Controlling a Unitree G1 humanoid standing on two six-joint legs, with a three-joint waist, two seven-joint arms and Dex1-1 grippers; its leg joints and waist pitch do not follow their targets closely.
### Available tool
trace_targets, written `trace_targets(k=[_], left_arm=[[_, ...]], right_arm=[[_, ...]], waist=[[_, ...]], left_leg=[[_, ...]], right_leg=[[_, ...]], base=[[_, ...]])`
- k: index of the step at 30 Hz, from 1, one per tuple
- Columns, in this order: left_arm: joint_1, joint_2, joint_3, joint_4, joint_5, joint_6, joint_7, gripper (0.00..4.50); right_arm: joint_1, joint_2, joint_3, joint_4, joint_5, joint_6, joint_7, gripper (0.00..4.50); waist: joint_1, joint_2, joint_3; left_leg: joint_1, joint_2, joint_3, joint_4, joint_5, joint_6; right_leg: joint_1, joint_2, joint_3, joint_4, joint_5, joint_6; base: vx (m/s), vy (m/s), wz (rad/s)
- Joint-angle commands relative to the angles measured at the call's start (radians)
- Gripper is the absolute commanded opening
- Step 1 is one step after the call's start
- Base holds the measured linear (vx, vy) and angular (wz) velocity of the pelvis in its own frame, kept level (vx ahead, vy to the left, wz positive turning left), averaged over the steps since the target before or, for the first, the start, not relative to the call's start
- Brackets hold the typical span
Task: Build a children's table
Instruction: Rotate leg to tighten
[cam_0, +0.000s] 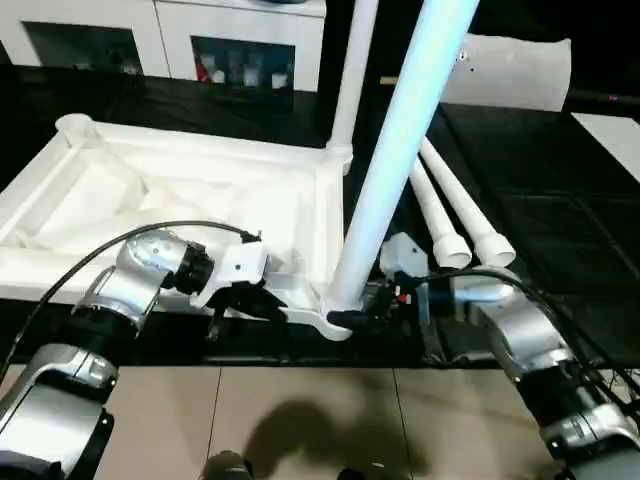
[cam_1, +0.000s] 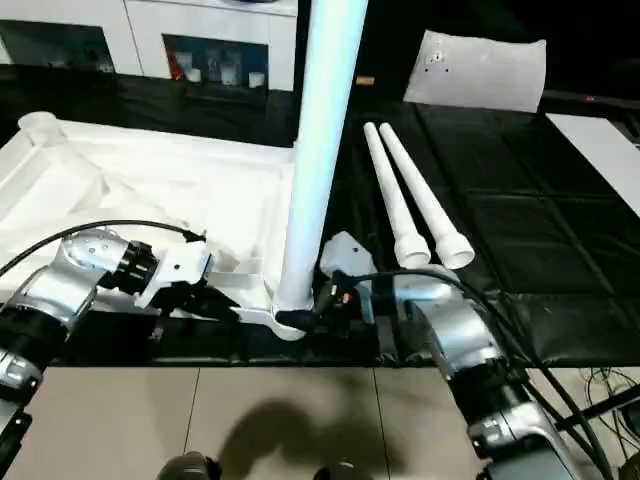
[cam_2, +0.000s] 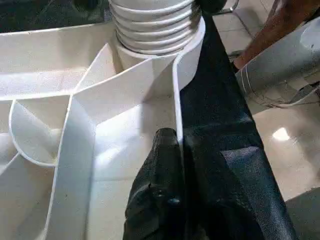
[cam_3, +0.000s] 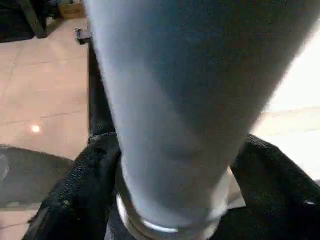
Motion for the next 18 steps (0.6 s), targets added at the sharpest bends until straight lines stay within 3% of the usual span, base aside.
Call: trace_targets(k=[1,10,12,18], left_arm=[[-0.027,-0.012,-0.026,-0.008,0.007,-0.030,-0.036,0.00],[-0.035,-0.013,-0.018,0.015,0.014,-0.021,-0.023,0.00],[-0.032,-0.021,0.002,0.018,0.011,0.013,0.024,0.00],[-0.014,-0.052,0.092,0.002,-0.003,0.137,0.246,0.00]], right_arm=[[-0.021,-0.002,0.001,0.023,0.000,-0.017,0.026,3.10],[-0.030,0.012,0.001,0.052,0.015,-0.007,0.064,2.74],[-0.018,0.022,-0.007,0.036,0.036,0.024,0.063,2.72],[0.007,0.080,-0.037,0.024,0.039,0.087,-0.057,2.71]], waist=[[-0.009,0.008,-0.087],[-0.008,0.012,-0.085],[-0.008,0.020,-0.084],[-0.011,0.020,-0.078]], left_leg=[[0.015,0.023,0.008,-0.061,-0.188,0.028],[0.017,0.024,0.008,-0.063,-0.202,0.024],[0.018,0.024,0.007,-0.064,-0.210,0.019],[0.022,0.023,0.006,-0.068,-0.268,-0.005]], right_leg=[[0.049,-0.079,0.045,-0.074,-0.181,-0.204],[0.047,-0.079,0.044,-0.076,-0.193,-0.206],[0.047,-0.077,0.044,-0.074,-0.187,-0.211],[0.042,-0.081,0.042,-0.083,-0.282,-0.199]], base=[[0.000,0.000,0.00],[0.000,0.000,0.00],[0.000,0.000,0.00],[0.000,0.000,0.00]])
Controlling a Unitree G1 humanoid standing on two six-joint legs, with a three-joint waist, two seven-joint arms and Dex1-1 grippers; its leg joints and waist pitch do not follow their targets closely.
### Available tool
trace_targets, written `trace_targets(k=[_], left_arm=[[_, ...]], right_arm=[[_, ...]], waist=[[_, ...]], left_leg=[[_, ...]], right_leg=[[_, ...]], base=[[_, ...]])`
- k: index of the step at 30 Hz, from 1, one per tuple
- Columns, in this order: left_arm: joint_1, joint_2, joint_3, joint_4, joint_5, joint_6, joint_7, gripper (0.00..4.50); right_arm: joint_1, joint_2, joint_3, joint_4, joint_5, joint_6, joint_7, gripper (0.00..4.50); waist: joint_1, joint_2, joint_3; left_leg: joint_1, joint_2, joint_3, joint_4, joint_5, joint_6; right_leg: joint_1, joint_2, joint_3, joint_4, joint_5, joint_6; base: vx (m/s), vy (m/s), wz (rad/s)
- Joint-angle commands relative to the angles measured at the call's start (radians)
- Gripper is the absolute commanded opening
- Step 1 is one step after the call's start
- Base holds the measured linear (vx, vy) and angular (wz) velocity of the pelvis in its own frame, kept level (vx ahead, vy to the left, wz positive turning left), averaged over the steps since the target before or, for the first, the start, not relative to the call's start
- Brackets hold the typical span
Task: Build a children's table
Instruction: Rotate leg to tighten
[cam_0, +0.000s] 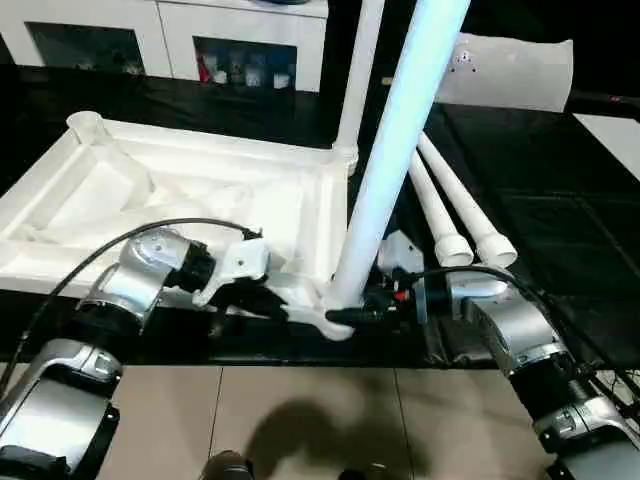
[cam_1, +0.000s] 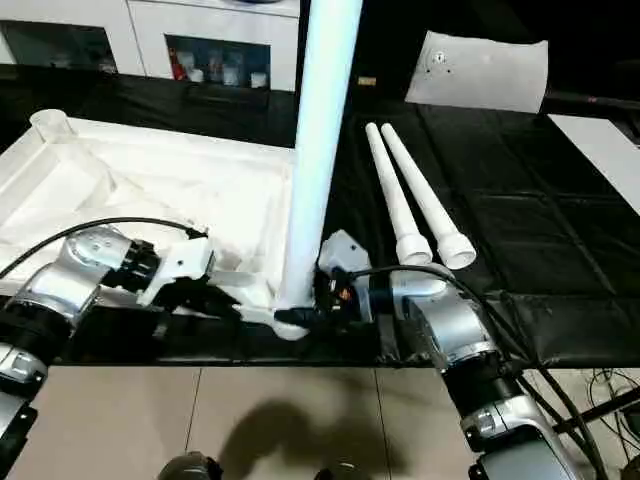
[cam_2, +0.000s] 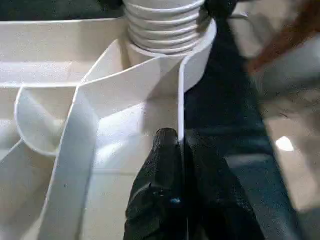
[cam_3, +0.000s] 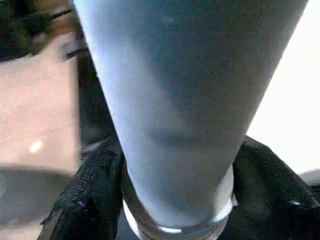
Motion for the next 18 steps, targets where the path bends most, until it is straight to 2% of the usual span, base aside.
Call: trace_targets(k=[1,2,3,4,5,6,7,8,9,11,13,15,16,17,18], left_arm=[[0.006,-0.030,0.087,-0.036,-0.038,0.082,0.172,0.00],[0.017,-0.039,0.103,-0.062,-0.047,0.114,0.202,0.00],[0.053,-0.072,0.144,-0.147,-0.068,0.211,0.291,0.00],[0.065,-0.085,0.158,-0.175,-0.071,0.243,0.326,0.00],[0.090,-0.122,0.189,-0.241,-0.078,0.316,0.411,0.00],[0.109,-0.153,0.204,-0.295,-0.077,0.368,0.465,0.00],[0.129,-0.197,0.221,-0.351,-0.069,0.407,0.537,0.00],[0.135,-0.211,0.227,-0.366,-0.066,0.417,0.560,0.00],[0.140,-0.228,0.228,-0.384,-0.062,0.430,0.579,0.00],[0.147,-0.274,0.227,-0.418,-0.040,0.448,0.642,0.00],[0.149,-0.328,0.224,-0.450,-0.017,0.468,0.714,0.00],[0.149,-0.339,0.211,-0.460,0.003,0.463,0.737,0.00],[0.148,-0.334,0.202,-0.454,0.012,0.456,0.734,0.00],[0.153,-0.332,0.195,-0.466,0.022,0.471,0.739,0.00],[0.157,-0.316,0.180,-0.465,0.042,0.468,0.733,0.00]], right_arm=[[0.015,0.052,0.011,-0.015,0.020,0.027,-0.045,2.70],[0.014,0.072,0.004,-0.009,0.015,0.035,-0.085,2.70],[0.006,0.137,-0.019,0.019,0.003,0.055,-0.205,2.70],[0.002,0.159,-0.028,0.031,0.000,0.061,-0.244,2.70],[-0.013,0.214,-0.050,0.062,-0.004,0.070,-0.333,2.70],[-0.029,0.256,-0.069,0.091,-0.007,0.078,-0.402,2.70],[-0.052,0.302,-0.087,0.131,-0.014,0.080,-0.481,2.70],[-0.059,0.315,-0.092,0.143,-0.017,0.079,-0.505,2.69],[-0.071,0.331,-0.097,0.162,-0.021,0.073,-0.534,2.69],[-0.099,0.368,-0.111,0.204,-0.030,0.071,-0.616,2.69],[-0.127,0.407,-0.120,0.238,-0.052,0.066,-0.693,2.69],[-0.138,0.424,-0.131,0.251,-0.062,0.070,-0.724,2.69],[-0.136,0.429,-0.139,0.249,-0.055,0.068,-0.724,2.69],[-0.137,0.438,-0.151,0.253,-0.054,0.062,-0.728,3.03],[-0.134,0.439,-0.156,0.252,-0.059,0.053,-0.732,3.23]], waist=[[-0.011,0.016,-0.081],[-0.013,0.017,-0.079],[-0.020,0.015,-0.078],[-0.027,0.016,-0.080],[-0.039,0.015,-0.080],[-0.054,0.007,-0.082],[-0.062,0.014,-0.081],[-0.066,0.015,-0.082],[-0.069,0.010,-0.085],[-0.072,0.014,-0.085],[-0.073,0.011,-0.089],[-0.078,0.012,-0.091],[-0.084,0.013,-0.090],[-0.083,0.011,-0.092],[-0.083,0.012,-0.091]], left_leg=[[0.018,0.023,-0.003,-0.069,-0.260,-0.011],[0.015,0.021,-0.003,-0.070,-0.258,-0.010],[0.011,0.022,-0.005,-0.072,-0.256,-0.017],[0.008,0.025,-0.007,-0.074,-0.250,-0.026],[0.010,0.021,-0.005,-0.071,-0.251,-0.027],[0.007,0.017,-0.002,-0.067,-0.229,-0.021],[0.006,0.016,-0.001,-0.064,-0.213,-0.013],[0.006,0.016,0.001,-0.062,-0.210,-0.009],[0.006,0.014,0.003,-0.059,-0.198,0.007],[0.004,0.012,0.004,-0.058,-0.177,0.022],[0.004,0.013,0.006,-0.056,-0.153,0.033],[-0.006,0.015,0.004,-0.057,-0.134,0.045],[-0.007,0.017,0.002,-0.060,-0.130,0.045],[0.004,0.014,0.005,-0.055,-0.155,0.049],[0.002,0.016,0.004,-0.057,-0.161,0.050]], right_leg=[[0.045,-0.076,0.042,-0.084,-0.289,-0.190],[0.044,-0.074,0.042,-0.084,-0.291,-0.187],[0.045,-0.075,0.041,-0.080,-0.283,-0.186],[0.047,-0.077,0.040,-0.073,-0.270,-0.193],[0.045,-0.074,0.039,-0.077,-0.274,-0.192],[0.045,-0.072,0.039,-0.078,-0.259,-0.201],[0.044,-0.072,0.040,-0.080,-0.256,-0.205],[0.044,-0.072,0.042,-0.081,-0.250,-0.205],[0.045,-0.068,0.043,-0.083,-0.232,-0.204],[0.046,-0.065,0.042,-0.081,-0.197,-0.201],[0.047,-0.063,0.042,-0.077,-0.149,-0.203],[0.054,-0.065,0.040,-0.071,-0.092,-0.214],[0.052,-0.064,0.039,-0.072,-0.088,-0.205],[0.048,-0.062,0.040,-0.076,-0.106,-0.198],[0.048,-0.063,0.040,-0.075,-0.114,-0.199]], base=[[0.000,0.000,0.00],[0.000,0.000,0.00],[0.000,0.000,0.00],[0.000,0.000,0.00],[0.000,0.000,0.00],[0.000,0.000,0.00],[0.000,0.000,0.00],[0.000,0.000,0.00],[0.000,0.000,0.00],[0.000,0.000,0.00],[0.000,0.000,0.00],[0.000,0.000,0.00],[0.000,0.000,0.00],[0.000,0.000,0.00],[0.000,0.000,0.00]])
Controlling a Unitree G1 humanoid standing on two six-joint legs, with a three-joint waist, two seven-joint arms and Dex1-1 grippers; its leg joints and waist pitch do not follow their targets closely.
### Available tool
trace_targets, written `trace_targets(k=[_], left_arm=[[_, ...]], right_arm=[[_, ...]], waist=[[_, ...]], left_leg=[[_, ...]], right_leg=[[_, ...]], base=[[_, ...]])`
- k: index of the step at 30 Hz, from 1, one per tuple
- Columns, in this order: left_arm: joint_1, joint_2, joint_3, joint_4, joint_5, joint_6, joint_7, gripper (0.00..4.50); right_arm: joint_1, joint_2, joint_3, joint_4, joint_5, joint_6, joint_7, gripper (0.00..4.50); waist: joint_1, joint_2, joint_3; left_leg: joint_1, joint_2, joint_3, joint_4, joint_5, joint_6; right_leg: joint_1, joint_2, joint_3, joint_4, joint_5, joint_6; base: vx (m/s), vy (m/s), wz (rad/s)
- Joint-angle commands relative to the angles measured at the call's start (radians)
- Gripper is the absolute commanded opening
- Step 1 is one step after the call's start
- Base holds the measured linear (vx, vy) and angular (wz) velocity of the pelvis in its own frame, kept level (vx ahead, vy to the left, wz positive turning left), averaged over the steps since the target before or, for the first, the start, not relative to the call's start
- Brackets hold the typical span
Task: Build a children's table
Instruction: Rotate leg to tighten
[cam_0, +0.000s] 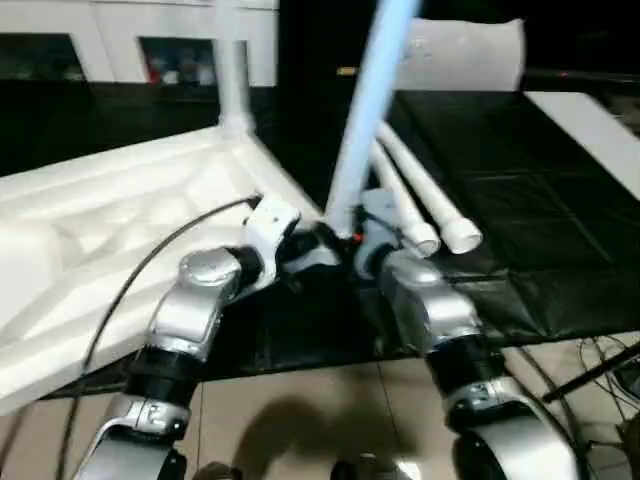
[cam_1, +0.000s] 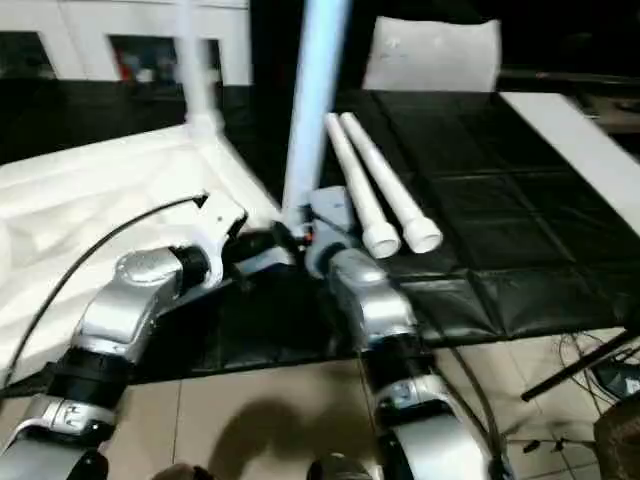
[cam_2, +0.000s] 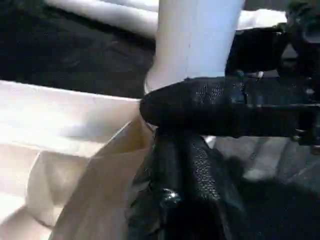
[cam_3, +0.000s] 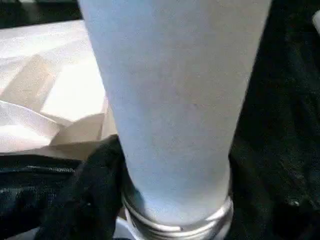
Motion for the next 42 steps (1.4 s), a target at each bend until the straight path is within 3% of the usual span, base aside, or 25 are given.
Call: trace_targets(k=[1,5,7,8,10,15,16,19,22,25,27,29,32,34,36,38,42], left_arm=[[-0.023,0.001,-0.041,-0.041,0.026,-0.014,0.009,0.00],[-0.011,0.056,-0.063,-0.044,0.057,-0.001,-0.007,0.00],[-0.010,0.061,-0.062,-0.046,0.059,0.000,-0.007,0.00],[-0.010,0.104,-0.061,-0.056,0.062,0.016,-0.032,0.00],[-0.007,0.153,-0.065,-0.070,0.071,0.030,-0.054,0.00],[0.015,0.220,-0.048,-0.140,0.038,0.068,-0.123,0.00],[0.018,0.223,-0.044,-0.150,0.031,0.078,-0.127,0.21],[0.027,0.238,-0.046,-0.173,0.006,0.099,-0.161,0.49],[0.030,0.220,-0.044,-0.171,-0.029,0.123,-0.162,0.83],[0.024,0.182,-0.029,-0.155,-0.048,0.137,-0.133,0.85],[0.023,0.175,-0.024,-0.151,-0.045,0.136,-0.119,1.17],[0.033,0.133,0.027,-0.153,-0.056,0.128,-0.040,1.28],[0.055,0.109,0.059,-0.184,-0.056,0.169,0.037,1.57],[0.099,0.061,0.119,-0.250,0.003,0.250,0.218,1.68],[0.114,0.048,0.138,-0.266,-0.005,0.214,0.242,1.84],[0.233,0.015,0.170,-0.393,-0.045,0.112,0.244,1.84],[0.435,-0.063,0.195,-0.595,-0.084,0.087,0.269,1.84]], right_arm=[[0.010,0.065,0.040,0.028,0.026,0.015,0.037,3.23],[0.016,0.053,0.022,0.029,0.024,-0.002,0.025,3.59],[0.018,0.052,0.016,0.028,0.022,-0.004,0.023,3.79],[0.029,0.037,0.005,0.009,0.023,-0.009,0.030,3.92],[0.039,0.022,-0.004,-0.014,0.031,-0.013,0.045,4.03],[0.064,-0.020,-0.020,-0.078,0.056,-0.013,0.100,4.44],[0.069,-0.029,-0.018,-0.088,0.052,-0.012,0.104,4.50],[0.090,-0.074,-0.005,-0.128,0.045,-0.036,0.156,4.50],[0.122,-0.134,0.005,-0.199,0.045,-0.025,0.221,4.50],[0.179,-0.193,0.011,-0.310,0.066,0.006,0.278,4.50],[0.194,-0.201,0.009,-0.337,0.067,0.008,0.277,4.50],[0.260,-0.227,0.012,-0.463,0.083,0.070,0.275,4.50],[0.318,-0.238,0.013,-0.559,0.087,0.103,0.260,4.50],[0.422,-0.235,-0.004,-0.718,0.069,0.152,0.184,4.50],[0.443,-0.234,-0.007,-0.750,0.066,0.168,0.170,4.50],[0.542,-0.210,-0.029,-0.884,0.056,0.230,0.093,4.50],[0.684,-0.181,-0.039,-1.013,-0.010,0.225,0.002,4.50]], waist=[[0.009,0.014,-0.083],[0.004,0.020,-0.083],[0.005,0.023,-0.085],[0.006,0.025,-0.087],[0.006,0.021,-0.089],[0.015,0.024,-0.089],[0.014,0.018,-0.089],[0.023,0.019,-0.087],[0.032,0.017,-0.085],[0.042,0.019,-0.086],[0.040,0.013,-0.087],[0.040,0.022,-0.085],[0.036,0.014,-0.085],[0.033,0.016,-0.081],[0.030,0.013,-0.084],[0.031,0.013,-0.082],[0.025,0.012,-0.076]], left_leg=[[0.009,0.014,0.001,-0.055,-0.170,0.044],[0.011,0.014,-0.001,-0.057,-0.215,0.016],[0.013,0.014,-0.002,-0.057,-0.218,0.008],[0.014,0.014,-0.002,-0.057,-0.216,0.004],[0.012,0.014,-0.002,-0.058,-0.218,0.004],[0.014,0.016,0.001,-0.057,-0.188,0.008],[0.014,0.016,0.002,-0.056,-0.185,0.008],[0.016,0.015,0.003,-0.056,-0.202,0.008],[0.017,0.014,0.005,-0.056,-0.208,0.007],[0.018,0.015,0.006,-0.054,-0.210,0.011],[0.011,0.012,0.004,-0.056,-0.202,0.014],[0.011,0.011,0.002,-0.055,-0.207,0.012],[0.008,0.009,0.001,-0.055,-0.224,0.017],[0.012,0.016,0.000,-0.056,-0.242,0.011],[0.007,0.008,-0.001,-0.055,-0.243,0.019],[0.008,0.013,-0.004,-0.058,-0.248,0.017],[0.008,0.020,-0.003,-0.065,-0.315,0.011]], right_leg=[[0.056,-0.062,0.042,-0.075,-0.129,-0.197],[0.053,-0.062,0.043,-0.078,-0.189,-0.182],[0.052,-0.062,0.043,-0.076,-0.179,-0.185],[0.052,-0.061,0.044,-0.076,-0.165,-0.189],[0.054,-0.061,0.043,-0.072,-0.150,-0.193],[0.054,-0.063,0.045,-0.067,-0.118,-0.203],[0.055,-0.061,0.044,-0.067,-0.114,-0.203],[0.051,-0.064,0.045,-0.072,-0.162,-0.196],[0.051,-0.061,0.046,-0.077,-0.188,-0.180],[0.050,-0.062,0.048,-0.079,-0.189,-0.170],[0.054,-0.061,0.046,-0.079,-0.190,-0.164],[0.055,-0.059,0.045,-0.082,-0.196,-0.158],[0.056,-0.059,0.043,-0.088,-0.236,-0.149],[0.049,-0.054,0.043,-0.089,-0.253,-0.136],[0.052,-0.054,0.041,-0.094,-0.286,-0.122],[0.048,-0.055,0.043,-0.099,-0.310,-0.113],[0.036,-0.051,0.043,-0.106,-0.345,-0.097]], base=[[0.000,0.000,0.00],[0.000,0.000,0.00],[0.000,0.000,0.00],[0.000,0.000,0.00],[0.000,0.000,0.00],[0.000,0.000,0.00],[0.000,0.000,0.00],[0.000,0.000,0.00],[0.000,0.000,0.00],[0.000,0.000,0.00],[0.000,0.000,0.00],[0.000,0.000,0.00],[0.000,0.000,0.00],[0.000,0.000,0.00],[0.000,0.000,0.00],[0.000,0.000,0.00],[0.000,0.000,0.00]])
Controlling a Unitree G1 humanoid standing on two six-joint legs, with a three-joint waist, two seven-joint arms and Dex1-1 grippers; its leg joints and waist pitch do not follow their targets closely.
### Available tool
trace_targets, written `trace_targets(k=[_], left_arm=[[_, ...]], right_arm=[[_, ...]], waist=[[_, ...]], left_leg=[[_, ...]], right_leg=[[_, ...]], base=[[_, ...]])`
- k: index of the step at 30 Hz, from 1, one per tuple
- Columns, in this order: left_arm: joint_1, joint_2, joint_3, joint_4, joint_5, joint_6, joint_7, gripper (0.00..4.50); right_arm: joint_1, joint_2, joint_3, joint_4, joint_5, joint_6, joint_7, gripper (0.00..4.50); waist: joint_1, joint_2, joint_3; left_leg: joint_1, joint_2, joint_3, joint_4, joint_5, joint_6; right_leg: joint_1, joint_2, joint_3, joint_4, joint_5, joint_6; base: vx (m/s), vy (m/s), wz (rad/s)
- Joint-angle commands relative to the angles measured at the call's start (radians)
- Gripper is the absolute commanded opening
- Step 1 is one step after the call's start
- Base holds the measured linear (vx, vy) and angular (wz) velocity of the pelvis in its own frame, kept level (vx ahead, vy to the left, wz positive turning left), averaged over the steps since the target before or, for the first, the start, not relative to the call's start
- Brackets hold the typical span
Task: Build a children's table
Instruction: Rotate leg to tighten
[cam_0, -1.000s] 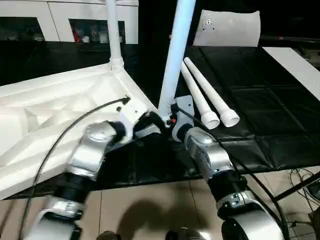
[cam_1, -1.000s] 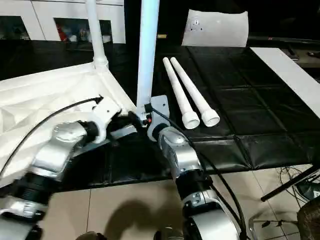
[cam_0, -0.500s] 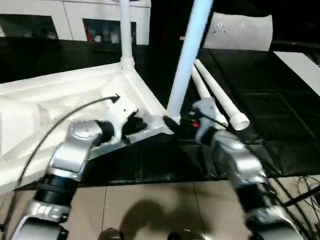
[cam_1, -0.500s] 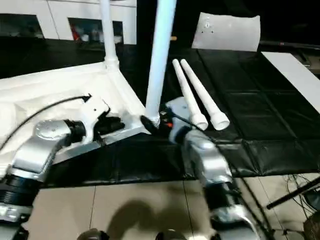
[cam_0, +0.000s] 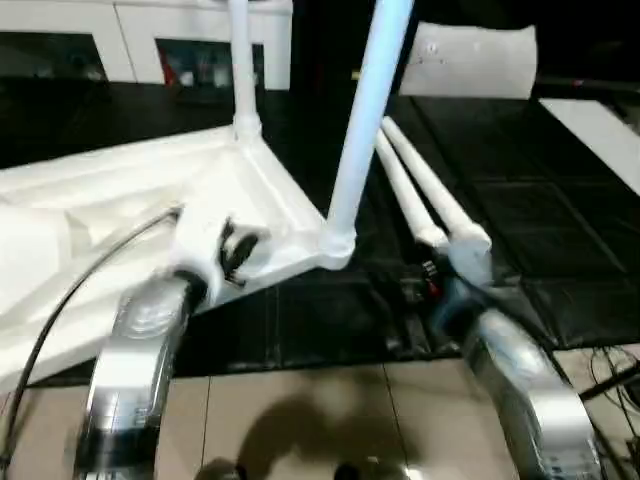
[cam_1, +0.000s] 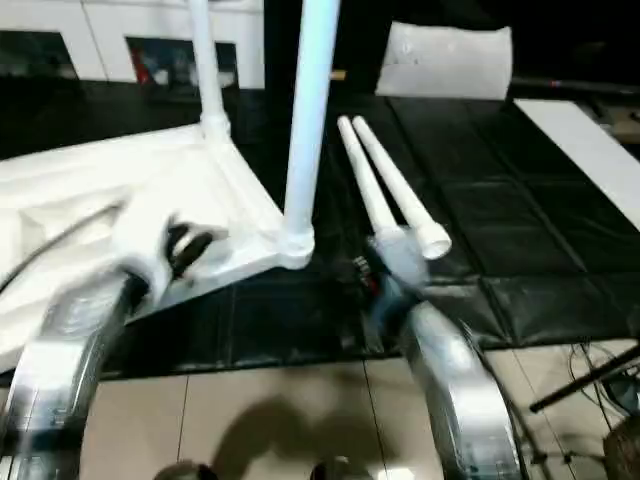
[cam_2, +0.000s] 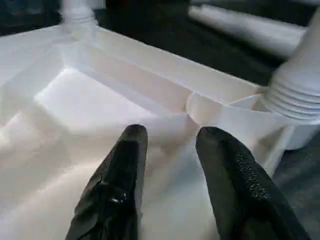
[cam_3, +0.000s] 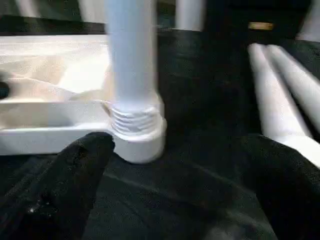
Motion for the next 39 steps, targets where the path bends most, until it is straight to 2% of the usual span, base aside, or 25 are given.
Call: trace_targets(k=[1,6,8,9,11,13,14,15,18,20,22,23,25,26,27,28,29,30,31,32,33,34,35,38,39], left_arm=[[0.021,-0.015,0.000,-0.071,-0.023,-0.006,0.016,1.84],[0.122,-0.018,-0.072,-0.144,0.021,0.001,0.076,1.84],[0.141,-0.034,-0.080,-0.156,0.025,-0.011,0.088,1.84],[0.143,-0.039,-0.078,-0.159,0.023,-0.012,0.090,1.84],[0.134,-0.040,-0.076,-0.157,0.026,-0.017,0.084,1.84],[0.124,-0.029,-0.083,-0.152,0.033,-0.022,0.085,1.84],[0.121,-0.025,-0.086,-0.150,0.035,-0.026,0.087,1.84],[0.120,-0.024,-0.087,-0.149,0.033,-0.023,0.091,1.84],[0.114,-0.022,-0.091,-0.147,0.022,-0.011,0.109,1.84],[0.116,-0.022,-0.095,-0.149,0.022,-0.009,0.115,1.84],[0.119,-0.024,-0.096,-0.151,0.023,-0.010,0.117,1.84],[0.122,-0.027,-0.098,-0.153,0.026,-0.011,0.120,1.84],[0.127,-0.030,-0.102,-0.157,0.028,-0.009,0.125,1.84],[0.130,-0.032,-0.103,-0.160,0.030,-0.010,0.130,1.84],[0.132,-0.032,-0.103,-0.162,0.030,-0.010,0.131,1.84],[0.141,-0.028,-0.109,-0.170,0.034,-0.013,0.135,1.84],[0.153,-0.027,-0.114,-0.181,0.036,-0.007,0.141,1.84],[0.153,-0.027,-0.114,-0.182,0.036,-0.006,0.141,1.84],[0.160,-0.026,-0.116,-0.188,0.037,-0.001,0.145,1.84],[0.175,-0.027,-0.117,-0.202,0.035,-0.003,0.150,1.84],[0.187,-0.031,-0.116,-0.210,0.033,-0.006,0.154,1.84],[0.208,-0.034,-0.117,-0.228,0.028,-0.011,0.153,1.84],[0.227,-0.033,-0.120,-0.244,0.026,-0.008,0.150,1.84],[0.252,-0.024,-0.121,-0.255,0.021,-0.019,0.145,1.84],[0.254,-0.026,-0.119,-0.256,0.020,-0.018,0.148,1.84]], right_arm=[[0.015,-0.002,-0.022,-0.038,-0.024,0.000,-0.029,4.50],[0.078,0.026,-0.057,-0.072,0.021,0.020,-0.082,4.50],[0.087,0.035,-0.066,-0.094,0.046,0.044,-0.085,4.50],[0.088,0.037,-0.068,-0.098,0.051,0.052,-0.085,4.50],[0.085,0.036,-0.075,-0.094,0.057,0.072,-0.081,4.50],[0.078,0.037,-0.078,-0.086,0.062,0.074,-0.080,4.50],[0.077,0.039,-0.078,-0.085,0.065,0.075,-0.079,4.50],[0.077,0.038,-0.077,-0.085,0.065,0.074,-0.079,4.50],[0.082,0.029,-0.065,-0.094,0.071,0.073,-0.083,4.50],[0.083,0.019,-0.061,-0.103,0.072,0.086,-0.076,4.50],[0.082,0.014,-0.059,-0.104,0.073,0.088,-0.070,4.50],[0.079,0.005,-0.058,-0.103,0.077,0.094,-0.060,4.50],[0.073,-0.012,-0.054,-0.101,0.082,0.105,-0.042,4.50],[0.070,-0.028,-0.048,-0.102,0.087,0.117,-0.026,4.50],[0.070,-0.036,-0.044,-0.103,0.087,0.119,-0.019,4.50],[0.071,-0.060,-0.035,-0.103,0.075,0.116,-0.009,4.50],[0.076,-0.059,-0.043,-0.104,0.085,0.109,-0.007,4.50],[0.076,-0.059,-0.044,-0.104,0.086,0.109,-0.007,4.50],[0.079,-0.056,-0.051,-0.105,0.097,0.106,-0.006,4.50],[0.084,-0.042,-0.069,-0.107,0.124,0.109,-0.009,4.50],[0.087,-0.044,-0.071,-0.108,0.128,0.107,-0.007,4.50],[0.094,-0.058,-0.057,-0.111,0.122,0.099,0.007,4.50],[0.102,-0.070,-0.041,-0.113,0.114,0.088,0.019,4.50],[0.099,-0.051,-0.055,-0.105,0.127,0.093,-0.002,4.50],[0.096,-0.049,-0.059,-0.100,0.128,0.093,-0.006,4.50]], waist=[[-0.008,0.011,-0.071],[-0.035,0.007,-0.043],[-0.065,0.027,-0.029],[-0.041,0.041,-0.036],[-0.012,0.034,-0.020],[-0.005,-0.035,-0.024],[-0.003,-0.036,-0.033],[0.012,-0.016,-0.030],[-0.025,0.036,-0.043],[-0.065,0.059,-0.070],[-0.104,0.050,-0.074],[-0.106,0.040,-0.075],[-0.053,-0.003,-0.096],[-0.043,-0.006,-0.107],[-0.036,-0.003,-0.106],[-0.029,-0.006,-0.096],[-0.035,0.031,-0.080],[-0.066,0.062,-0.082],[-0.110,0.068,-0.106],[-0.117,0.073,-0.127],[-0.100,0.050,-0.123],[-0.085,0.036,-0.087],[-0.082,0.013,-0.088],[-0.042,-0.107,-0.106],[-0.041,-0.064,-0.097]], left_leg=[[0.011,0.019,-0.002,-0.067,-0.337,0.006],[0.091,0.001,-0.024,-0.043,-0.667,-0.033],[0.100,0.035,-0.049,-0.086,-0.820,-0.019],[0.017,0.092,-0.051,-0.185,-0.932,-0.010],[0.024,0.099,-0.006,-0.209,-0.985,0.009],[0.124,-0.012,0.027,0.107,-0.603,-0.008],[0.017,-0.021,-0.028,0.181,-0.251,0.062],[-0.004,-0.014,-0.043,0.165,-0.212,0.061],[0.055,0.018,-0.066,-0.046,-0.418,0.042],[0.162,0.071,-0.131,-0.095,-0.575,0.083],[0.174,0.076,-0.157,-0.108,-0.514,0.252],[0.164,0.060,-0.139,-0.095,-0.478,0.284],[-0.041,-0.057,-0.043,0.068,-0.163,0.251],[-0.063,-0.049,-0.052,0.095,-0.107,0.229],[-0.074,-0.044,-0.058,0.096,-0.074,0.214],[-0.132,-0.062,-0.058,0.097,-0.001,0.314],[-0.064,-0.040,-0.073,0.024,-0.017,0.334],[0.027,-0.038,-0.155,-0.028,-0.060,0.432],[0.186,0.010,-0.302,-0.040,-0.077,0.650],[0.234,0.066,-0.281,-0.010,0.011,0.606],[0.225,0.075,-0.277,0.004,0.116,0.574],[0.119,0.053,-0.198,-0.047,0.213,0.464],[0.106,0.045,-0.175,-0.051,0.272,0.448],[0.036,-0.094,-0.080,0.037,0.134,0.325],[0.006,-0.095,-0.114,0.072,0.055,0.273]], right_leg=[[0.029,-0.048,0.039,-0.103,-0.377,-0.103],[-0.006,-0.029,-0.031,-0.188,-0.838,0.063],[0.047,-0.005,-0.102,-0.180,-0.692,0.039],[0.159,-0.022,-0.077,0.058,-0.353,-0.017],[0.150,-0.023,-0.035,0.122,-0.355,-0.016],[0.014,-0.129,0.038,-0.187,-1.189,0.029],[0.108,-0.208,0.107,-0.193,-1.260,-0.021],[0.129,-0.213,0.105,-0.187,-1.216,-0.038],[0.132,-0.035,-0.002,-0.089,-0.650,-0.137],[0.084,-0.017,-0.017,-0.016,-0.343,-0.176],[0.062,-0.036,-0.016,0.011,-0.157,-0.094],[0.068,-0.048,-0.006,-0.011,-0.137,-0.098],[0.266,-0.153,0.119,-0.143,-0.188,-0.161],[0.289,-0.166,0.131,-0.149,-0.207,-0.178],[0.289,-0.157,0.125,-0.149,-0.201,-0.185],[0.299,-0.162,0.016,-0.168,-0.178,-0.100],[0.255,-0.125,-0.061,-0.185,-0.264,-0.056],[0.228,0.007,-0.123,-0.100,-0.311,-0.027],[0.090,0.052,-0.098,0.061,-0.343,0.003],[0.034,0.022,-0.057,0.082,-0.319,0.014],[-0.001,0.010,-0.042,0.115,-0.275,0.036],[-0.002,0.003,-0.023,0.152,-0.133,0.102],[-0.009,-0.002,-0.015,0.141,-0.061,0.098],[0.057,-0.109,0.146,-0.089,0.209,0.091],[0.095,-0.201,0.194,-0.082,0.209,0.007]], base=[[0.000,0.000,0.00],[0.000,0.000,0.00],[0.000,0.000,0.00],[-0.053,0.025,-0.17],[0.000,0.000,0.00],[0.058,-0.060,-0.17],[0.066,-0.036,-0.24],[0.076,0.021,-0.08],[0.074,0.045,0.10],[0.094,0.041,0.01],[0.146,0.011,0.02],[0.147,-0.004,0.02],[0.137,0.009,0.03],[0.134,0.021,0.00],[0.151,0.022,-0.01],[0.182,0.056,0.38],[0.182,0.056,0.38],[0.287,0.037,0.70],[0.299,-0.012,0.61],[0.299,-0.012,0.61],[0.200,0.012,0.41],[0.162,0.020,0.13],[0.162,0.020,0.13],[0.116,-0.053,0.01],[0.087,-0.054,-0.07]])
